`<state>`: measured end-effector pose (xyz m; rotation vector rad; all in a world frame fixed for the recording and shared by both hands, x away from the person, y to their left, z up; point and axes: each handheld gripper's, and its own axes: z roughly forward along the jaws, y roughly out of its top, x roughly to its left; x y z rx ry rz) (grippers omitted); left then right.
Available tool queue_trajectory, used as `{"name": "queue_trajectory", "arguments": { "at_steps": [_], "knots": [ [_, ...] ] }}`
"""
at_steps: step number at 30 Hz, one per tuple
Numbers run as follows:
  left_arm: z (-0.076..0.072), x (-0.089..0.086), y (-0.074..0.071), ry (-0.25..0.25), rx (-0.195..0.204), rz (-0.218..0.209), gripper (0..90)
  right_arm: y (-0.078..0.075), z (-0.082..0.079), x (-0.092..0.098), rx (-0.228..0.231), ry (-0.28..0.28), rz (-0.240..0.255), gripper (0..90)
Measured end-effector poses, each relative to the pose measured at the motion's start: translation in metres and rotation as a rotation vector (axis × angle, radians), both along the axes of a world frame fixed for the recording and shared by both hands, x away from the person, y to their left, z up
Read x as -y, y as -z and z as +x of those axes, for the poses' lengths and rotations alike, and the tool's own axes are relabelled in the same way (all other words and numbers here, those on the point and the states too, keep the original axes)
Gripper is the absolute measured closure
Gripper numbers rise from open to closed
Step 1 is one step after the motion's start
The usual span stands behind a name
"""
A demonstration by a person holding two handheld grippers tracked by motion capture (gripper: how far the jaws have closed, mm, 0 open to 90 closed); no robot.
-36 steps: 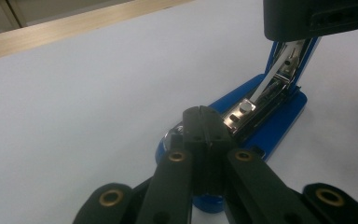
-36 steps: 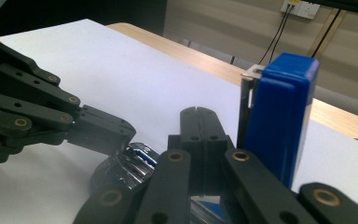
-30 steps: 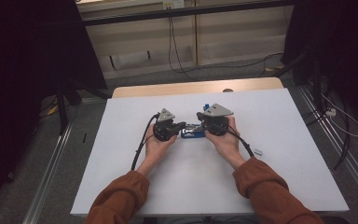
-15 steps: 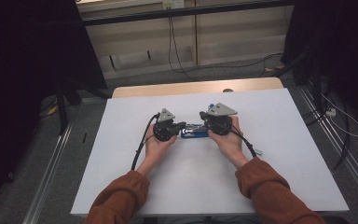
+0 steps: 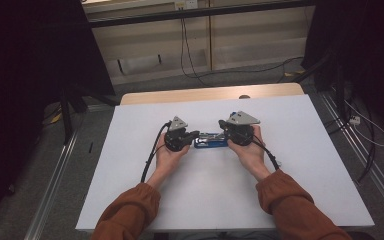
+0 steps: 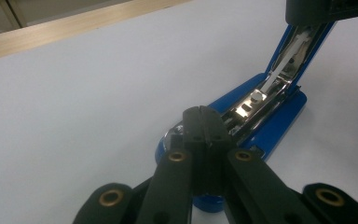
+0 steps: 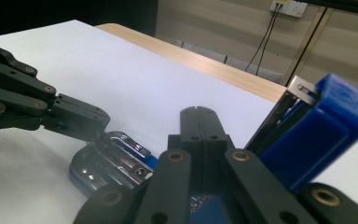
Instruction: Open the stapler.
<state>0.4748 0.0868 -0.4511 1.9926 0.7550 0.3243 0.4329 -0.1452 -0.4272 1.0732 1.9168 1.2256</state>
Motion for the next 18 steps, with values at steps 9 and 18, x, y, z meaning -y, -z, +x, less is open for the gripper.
{"name": "queue_trajectory", "arguments": {
  "at_steps": [9,18],
  "knots": [
    [0.0,0.0,0.0,-0.002,-0.002,-0.001,90.0,0.0,-0.001,0.005,-0.005,0.01,-0.008,90.0],
    [0.0,0.0,0.0,-0.001,-0.003,-0.001,90.0,0.002,-0.003,0.02,-0.025,0.031,0.006,90.0]
  ]
}}
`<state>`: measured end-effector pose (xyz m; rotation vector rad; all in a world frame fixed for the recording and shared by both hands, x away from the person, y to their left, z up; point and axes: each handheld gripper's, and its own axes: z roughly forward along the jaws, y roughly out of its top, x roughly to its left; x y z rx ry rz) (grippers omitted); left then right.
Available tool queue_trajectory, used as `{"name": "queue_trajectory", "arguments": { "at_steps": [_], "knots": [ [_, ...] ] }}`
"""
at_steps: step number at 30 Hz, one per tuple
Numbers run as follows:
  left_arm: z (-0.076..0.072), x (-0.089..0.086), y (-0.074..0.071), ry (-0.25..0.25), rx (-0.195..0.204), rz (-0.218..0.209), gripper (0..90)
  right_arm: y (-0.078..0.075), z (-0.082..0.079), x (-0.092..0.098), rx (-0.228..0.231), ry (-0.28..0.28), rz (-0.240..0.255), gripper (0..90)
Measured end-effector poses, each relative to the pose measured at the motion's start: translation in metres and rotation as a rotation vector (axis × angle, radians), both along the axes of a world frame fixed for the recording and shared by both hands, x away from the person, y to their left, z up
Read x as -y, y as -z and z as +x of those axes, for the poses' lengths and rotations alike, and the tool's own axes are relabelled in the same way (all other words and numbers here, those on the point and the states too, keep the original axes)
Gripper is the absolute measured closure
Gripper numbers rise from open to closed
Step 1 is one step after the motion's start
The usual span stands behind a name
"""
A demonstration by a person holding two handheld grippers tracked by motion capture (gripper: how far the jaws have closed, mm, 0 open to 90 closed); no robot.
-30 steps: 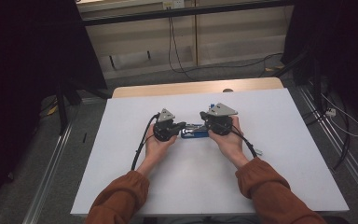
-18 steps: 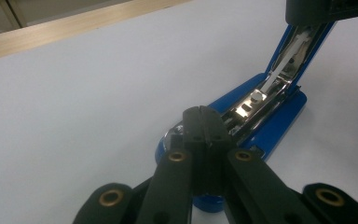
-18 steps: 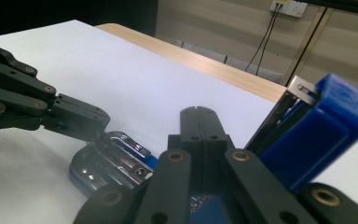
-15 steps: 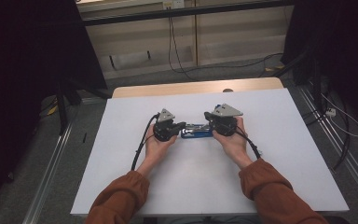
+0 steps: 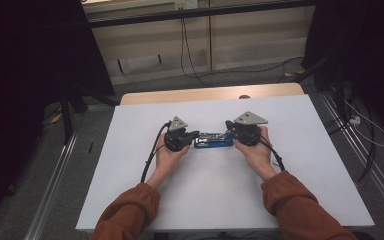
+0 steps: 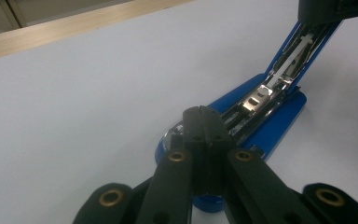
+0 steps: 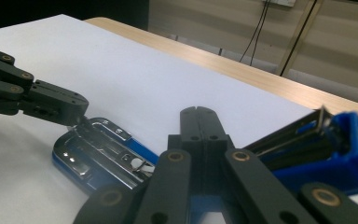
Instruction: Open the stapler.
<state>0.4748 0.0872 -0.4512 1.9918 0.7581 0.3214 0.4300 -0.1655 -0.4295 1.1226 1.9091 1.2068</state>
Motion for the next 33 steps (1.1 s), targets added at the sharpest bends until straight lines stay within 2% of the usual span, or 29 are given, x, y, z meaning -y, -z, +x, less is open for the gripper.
{"name": "queue_trajectory", "arguments": {
  "at_steps": [5,12,27,33],
  "knots": [
    [0.0,0.0,0.0,-0.002,0.004,0.001,90.0,-0.002,0.0,0.003,0.007,-0.002,-0.01,90.0],
    [0.0,0.0,0.0,0.0,-0.001,-0.002,90.0,0.0,-0.001,0.011,-0.006,0.021,-0.01,90.0],
    [0.0,0.0,0.0,-0.006,-0.005,0.0,90.0,-0.006,-0.007,0.019,0.003,0.007,-0.035,90.0],
    [0.0,0.0,0.0,-0.004,-0.004,-0.004,90.0,-0.002,-0.008,0.024,-0.008,0.009,-0.042,90.0]
  ]
}}
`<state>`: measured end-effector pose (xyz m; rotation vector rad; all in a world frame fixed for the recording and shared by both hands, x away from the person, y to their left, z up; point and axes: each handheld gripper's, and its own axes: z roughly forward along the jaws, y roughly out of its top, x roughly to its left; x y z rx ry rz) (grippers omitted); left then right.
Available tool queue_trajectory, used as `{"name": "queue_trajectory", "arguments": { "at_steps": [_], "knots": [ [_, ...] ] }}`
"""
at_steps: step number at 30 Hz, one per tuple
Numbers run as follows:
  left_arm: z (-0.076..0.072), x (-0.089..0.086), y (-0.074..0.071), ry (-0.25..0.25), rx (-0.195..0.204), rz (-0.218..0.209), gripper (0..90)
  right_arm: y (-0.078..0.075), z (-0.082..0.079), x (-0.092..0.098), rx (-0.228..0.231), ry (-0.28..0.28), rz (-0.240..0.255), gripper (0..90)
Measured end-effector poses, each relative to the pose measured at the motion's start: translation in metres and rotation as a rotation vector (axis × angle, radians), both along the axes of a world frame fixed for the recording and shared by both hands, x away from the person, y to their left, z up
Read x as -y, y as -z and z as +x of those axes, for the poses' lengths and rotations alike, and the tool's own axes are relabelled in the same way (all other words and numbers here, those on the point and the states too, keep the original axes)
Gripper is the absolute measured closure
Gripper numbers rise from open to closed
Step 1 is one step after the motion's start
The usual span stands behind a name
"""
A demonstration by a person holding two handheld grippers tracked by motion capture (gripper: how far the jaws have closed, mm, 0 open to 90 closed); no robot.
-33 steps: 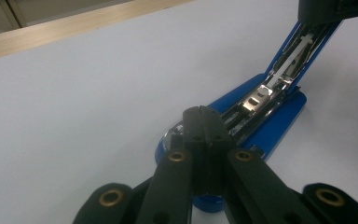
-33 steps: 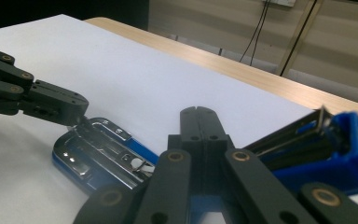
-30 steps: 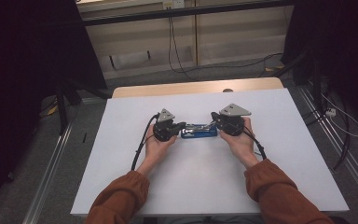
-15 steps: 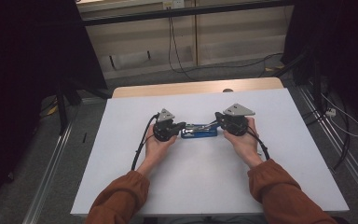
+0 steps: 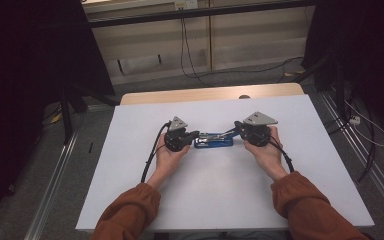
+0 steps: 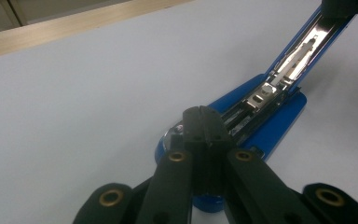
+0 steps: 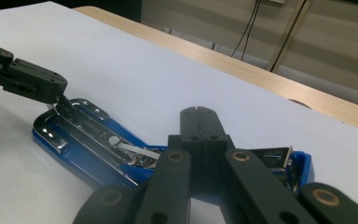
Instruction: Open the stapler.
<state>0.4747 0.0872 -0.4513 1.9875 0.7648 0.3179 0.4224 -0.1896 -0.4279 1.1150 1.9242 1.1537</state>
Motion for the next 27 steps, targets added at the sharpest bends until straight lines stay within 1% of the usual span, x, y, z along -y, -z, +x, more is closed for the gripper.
{"name": "queue_trajectory", "arguments": {
  "at_steps": [5,12,27],
  "knots": [
    [0.0002,-0.0002,0.0,0.001,-0.001,-0.001,90.0,0.0036,-0.0003,0.0033,-0.008,0.005,0.001,90.0],
    [0.0001,-0.0001,0.0,0.0,0.0,0.001,90.0,0.0039,-0.0008,0.0048,-0.006,0.006,0.008,90.0],
    [-0.0001,-0.0002,0.0002,-0.002,-0.001,-0.003,90.0,0.0069,-0.0009,0.0108,-0.013,0.002,0.003,90.0]
  ]
}}
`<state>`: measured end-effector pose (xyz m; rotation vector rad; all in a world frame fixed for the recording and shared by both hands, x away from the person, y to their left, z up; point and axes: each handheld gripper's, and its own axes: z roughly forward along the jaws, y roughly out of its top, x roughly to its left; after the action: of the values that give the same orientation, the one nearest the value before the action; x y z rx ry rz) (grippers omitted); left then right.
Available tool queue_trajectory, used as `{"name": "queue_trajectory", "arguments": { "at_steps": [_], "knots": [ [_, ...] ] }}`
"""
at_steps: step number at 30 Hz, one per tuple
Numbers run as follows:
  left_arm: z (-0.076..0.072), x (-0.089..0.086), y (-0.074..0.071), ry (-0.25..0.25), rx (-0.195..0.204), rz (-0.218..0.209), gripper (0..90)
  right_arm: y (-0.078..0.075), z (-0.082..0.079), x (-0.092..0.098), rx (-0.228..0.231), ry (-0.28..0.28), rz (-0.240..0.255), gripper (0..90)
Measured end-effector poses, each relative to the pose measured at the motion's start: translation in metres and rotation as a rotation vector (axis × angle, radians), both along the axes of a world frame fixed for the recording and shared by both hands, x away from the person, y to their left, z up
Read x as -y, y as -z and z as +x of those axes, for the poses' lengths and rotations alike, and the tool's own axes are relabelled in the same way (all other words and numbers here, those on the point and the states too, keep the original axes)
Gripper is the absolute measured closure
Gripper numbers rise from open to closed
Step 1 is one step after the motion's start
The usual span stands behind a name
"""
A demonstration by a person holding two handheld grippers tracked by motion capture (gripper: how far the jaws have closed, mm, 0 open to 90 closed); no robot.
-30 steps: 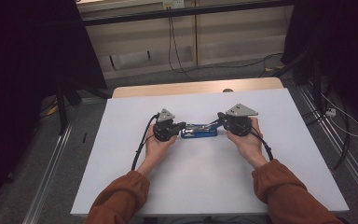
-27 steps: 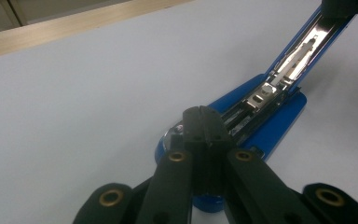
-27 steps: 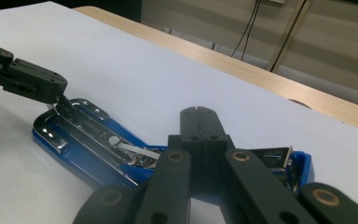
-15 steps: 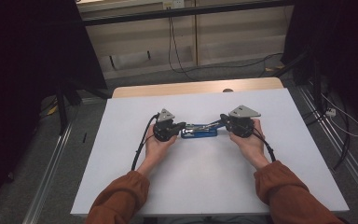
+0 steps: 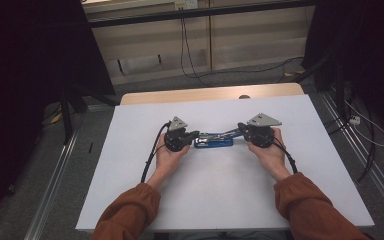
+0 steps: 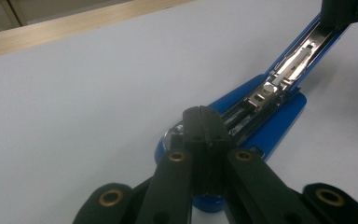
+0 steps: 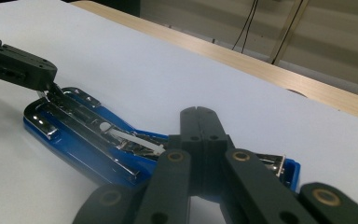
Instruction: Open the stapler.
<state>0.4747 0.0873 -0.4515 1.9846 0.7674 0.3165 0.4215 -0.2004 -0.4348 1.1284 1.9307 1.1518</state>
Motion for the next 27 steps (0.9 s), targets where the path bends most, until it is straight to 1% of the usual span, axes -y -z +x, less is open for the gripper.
{"name": "queue_trajectory", "arguments": {
  "at_steps": [7,9,10,14,15,20,21,22,23,25,27],
  "knots": [
    [0.0,0.0,0.0,0.0,-0.001,0.0,90.0,0.003,0.0,0.002,-0.017,0.007,-0.005,90.0],
    [0.0,0.0,0.0,0.001,0.0,-0.001,90.0,0.005,0.001,0.003,-0.017,0.013,-0.013,90.0],
    [0.0,0.0,0.0,0.001,0.004,0.005,90.0,0.006,0.001,0.004,-0.023,0.016,-0.012,90.0],
    [0.0,-0.001,0.0,0.001,0.004,0.004,90.0,0.011,0.004,0.008,-0.041,0.032,-0.009,90.0],
    [0.0,0.0,0.0,0.0,-0.003,-0.002,90.0,0.013,0.004,0.009,-0.045,0.032,-0.011,90.0],
    [0.0,0.0,0.0,-0.001,0.003,0.003,90.0,0.014,0.003,0.009,-0.037,0.031,-0.011,90.0],
    [0.0,0.0,0.0,-0.005,-0.002,0.004,90.0,0.014,0.003,0.009,-0.039,0.033,-0.012,90.0],
    [-0.001,0.001,-0.001,-0.006,0.003,0.007,90.0,0.014,0.003,0.009,-0.037,0.033,-0.014,90.0],
    [-0.001,0.001,-0.001,-0.007,0.002,0.009,90.0,0.014,0.003,0.009,-0.037,0.033,-0.013,90.0],
    [0.0,0.001,-0.001,-0.009,-0.006,0.0,90.0,0.015,0.004,0.009,-0.036,0.027,-0.004,90.0],
    [0.0,0.001,-0.001,-0.009,-0.002,0.004,90.0,0.015,0.004,0.01,-0.038,0.028,0.001,90.0]
  ]
}}
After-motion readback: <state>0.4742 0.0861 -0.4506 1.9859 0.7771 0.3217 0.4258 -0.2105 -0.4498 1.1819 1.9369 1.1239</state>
